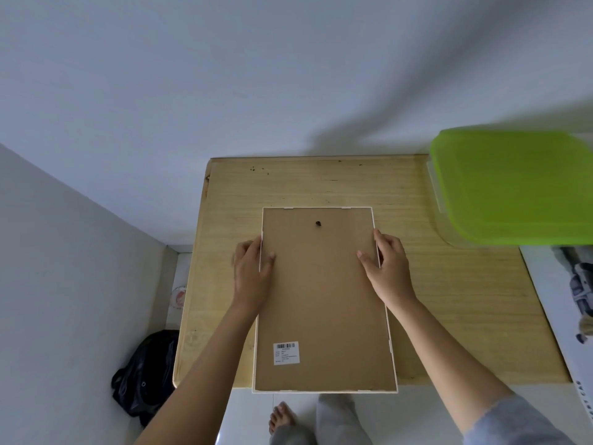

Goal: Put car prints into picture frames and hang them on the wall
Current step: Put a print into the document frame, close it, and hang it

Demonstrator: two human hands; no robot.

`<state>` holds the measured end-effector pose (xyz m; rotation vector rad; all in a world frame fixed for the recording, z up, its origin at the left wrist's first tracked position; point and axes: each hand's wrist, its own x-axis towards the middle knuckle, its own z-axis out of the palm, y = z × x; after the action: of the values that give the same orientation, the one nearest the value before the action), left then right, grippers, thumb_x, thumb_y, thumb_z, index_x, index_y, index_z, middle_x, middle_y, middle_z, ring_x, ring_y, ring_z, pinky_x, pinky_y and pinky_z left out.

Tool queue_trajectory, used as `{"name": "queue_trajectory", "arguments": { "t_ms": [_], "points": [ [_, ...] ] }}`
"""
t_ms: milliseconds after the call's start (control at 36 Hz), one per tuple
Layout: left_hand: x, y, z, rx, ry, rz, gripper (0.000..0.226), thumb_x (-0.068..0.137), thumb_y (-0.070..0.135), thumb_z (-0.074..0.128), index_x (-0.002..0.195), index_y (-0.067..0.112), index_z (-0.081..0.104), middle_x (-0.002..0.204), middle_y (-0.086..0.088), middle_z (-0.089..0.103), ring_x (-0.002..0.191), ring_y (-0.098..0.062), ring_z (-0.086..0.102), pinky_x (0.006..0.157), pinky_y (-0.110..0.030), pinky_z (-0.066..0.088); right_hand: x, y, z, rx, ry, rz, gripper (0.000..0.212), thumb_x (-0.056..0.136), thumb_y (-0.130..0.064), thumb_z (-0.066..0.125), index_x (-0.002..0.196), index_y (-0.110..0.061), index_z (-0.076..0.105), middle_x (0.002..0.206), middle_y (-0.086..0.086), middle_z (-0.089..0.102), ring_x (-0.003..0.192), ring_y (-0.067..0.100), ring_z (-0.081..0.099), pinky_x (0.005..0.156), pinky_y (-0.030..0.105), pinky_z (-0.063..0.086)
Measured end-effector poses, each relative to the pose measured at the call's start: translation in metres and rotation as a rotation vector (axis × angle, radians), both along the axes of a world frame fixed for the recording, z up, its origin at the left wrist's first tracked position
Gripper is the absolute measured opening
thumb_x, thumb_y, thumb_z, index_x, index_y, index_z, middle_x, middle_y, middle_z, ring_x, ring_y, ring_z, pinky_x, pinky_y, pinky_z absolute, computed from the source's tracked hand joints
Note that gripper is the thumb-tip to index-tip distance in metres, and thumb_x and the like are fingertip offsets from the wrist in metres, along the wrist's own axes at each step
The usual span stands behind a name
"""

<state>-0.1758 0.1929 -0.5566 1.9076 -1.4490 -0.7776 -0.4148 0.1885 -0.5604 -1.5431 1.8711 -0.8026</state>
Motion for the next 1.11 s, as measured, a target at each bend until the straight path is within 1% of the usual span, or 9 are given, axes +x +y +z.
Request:
{"name": "queue_trajectory", "arguments": {
  "t_ms": [194, 361, 528, 667, 806, 889, 972, 1056, 1111],
  "points": [
    [0.006, 0.037, -0.007, 0.019, -0.037, -0.015, 0.056, 0.089, 0.029, 0.059, 0.139, 0.014, 0.039, 0.138, -0.003, 0.043, 0.128, -0.019, 0.035, 0.101, -0.026, 0.027, -0.004, 0.025, 0.004, 0.034, -0.038, -0.031, 0.055, 0.087, -0.018, 0.062, 0.137, -0.008, 0.042, 0.117, 0.006, 0.045, 0.115, 0.019, 0.045, 0.095, 0.018, 0.029],
    [0.008, 0.038, -0.005, 0.028, 0.072, 0.038, 0.055, 0.084, 0.022, 0.066, 0.135, 0.013, 0.046, 0.134, -0.002, 0.047, 0.126, -0.017, 0.039, 0.099, -0.024, 0.028, 0.000, 0.037, 0.005, 0.036, -0.095, -0.059, 0.054, 0.086, -0.014, 0.063, 0.136, -0.005, 0.043, 0.120, 0.008, 0.044, 0.111, 0.017, 0.049, 0.097, 0.019, 0.032],
    [0.005, 0.038, -0.006, 0.026, 0.120, 0.070, 0.051, 0.083, 0.025, 0.068, 0.131, 0.018, 0.051, 0.127, 0.001, 0.049, 0.120, -0.013, 0.040, 0.097, -0.025, 0.030, 0.000, 0.037, 0.006, 0.041, -0.117, -0.069, 0.055, 0.085, -0.015, 0.064, 0.135, -0.006, 0.043, 0.121, 0.009, 0.045, 0.111, 0.020, 0.051, 0.103, 0.033, 0.039],
    [0.004, 0.040, -0.006, 0.033, 0.069, 0.036, 0.048, 0.088, 0.026, 0.062, 0.133, 0.017, 0.049, 0.126, 0.000, 0.047, 0.119, -0.013, 0.039, 0.094, -0.021, 0.027, -0.002, 0.037, 0.005, 0.038, -0.093, -0.062, 0.055, 0.086, -0.016, 0.063, 0.136, -0.006, 0.043, 0.120, 0.008, 0.045, 0.112, 0.017, 0.049, 0.099, 0.022, 0.035],
    [0.005, 0.046, -0.004, 0.059, 0.033, -0.037, 0.056, 0.090, 0.025, 0.058, 0.141, 0.014, 0.037, 0.137, -0.005, 0.040, 0.131, -0.019, 0.032, 0.106, -0.029, 0.026, -0.003, 0.039, 0.007, 0.030, -0.068, -0.058, 0.055, 0.087, -0.015, 0.063, 0.137, -0.005, 0.041, 0.124, 0.011, 0.046, 0.113, 0.013, 0.046, 0.093, 0.009, 0.027],
    [-0.001, 0.055, -0.005, 0.051, -0.001, -0.077, 0.063, 0.091, 0.030, 0.056, 0.145, 0.014, 0.027, 0.146, -0.004, 0.031, 0.140, -0.019, 0.020, 0.113, -0.029, 0.015, 0.001, 0.047, 0.007, 0.009, -0.024, -0.052, 0.056, 0.087, -0.015, 0.062, 0.137, -0.004, 0.039, 0.126, 0.013, 0.046, 0.116, 0.023, 0.045, 0.096, 0.011, 0.027],
    [-0.006, 0.063, -0.012, 0.046, -0.116, -0.114, 0.075, 0.089, 0.053, 0.043, 0.148, 0.017, 0.016, 0.153, -0.001, 0.021, 0.144, -0.013, 0.006, 0.114, -0.025, -0.003, 0.006, 0.057, 0.004, -0.001, 0.033, -0.036, 0.059, 0.088, -0.019, 0.060, 0.139, -0.003, 0.035, 0.135, 0.014, 0.041, 0.126, 0.025, 0.037, 0.105, 0.020, 0.025],
    [-0.009, 0.065, -0.017, 0.057, -0.211, -0.112, 0.084, 0.081, 0.068, 0.021, 0.149, 0.021, 0.008, 0.155, 0.001, 0.015, 0.144, -0.009, 0.000, 0.112, -0.021, -0.009, 0.010, 0.062, 0.000, -0.011, 0.056, -0.033, 0.061, 0.090, -0.021, 0.058, 0.141, -0.003, 0.031, 0.142, 0.014, 0.035, 0.132, 0.024, 0.030, 0.107, 0.019, 0.017],
    [-0.010, 0.065, -0.016, 0.061, -0.250, -0.120, 0.082, 0.083, 0.067, 0.019, 0.149, 0.021, 0.005, 0.156, 0.002, 0.012, 0.143, -0.007, -0.002, 0.112, -0.020, -0.010, 0.010, 0.062, -0.001, -0.012, 0.075, -0.029, 0.061, 0.090, -0.022, 0.058, 0.141, -0.002, 0.030, 0.143, 0.014, 0.034, 0.132, 0.025, 0.030, 0.107, 0.020, 0.018]
  ]
}}
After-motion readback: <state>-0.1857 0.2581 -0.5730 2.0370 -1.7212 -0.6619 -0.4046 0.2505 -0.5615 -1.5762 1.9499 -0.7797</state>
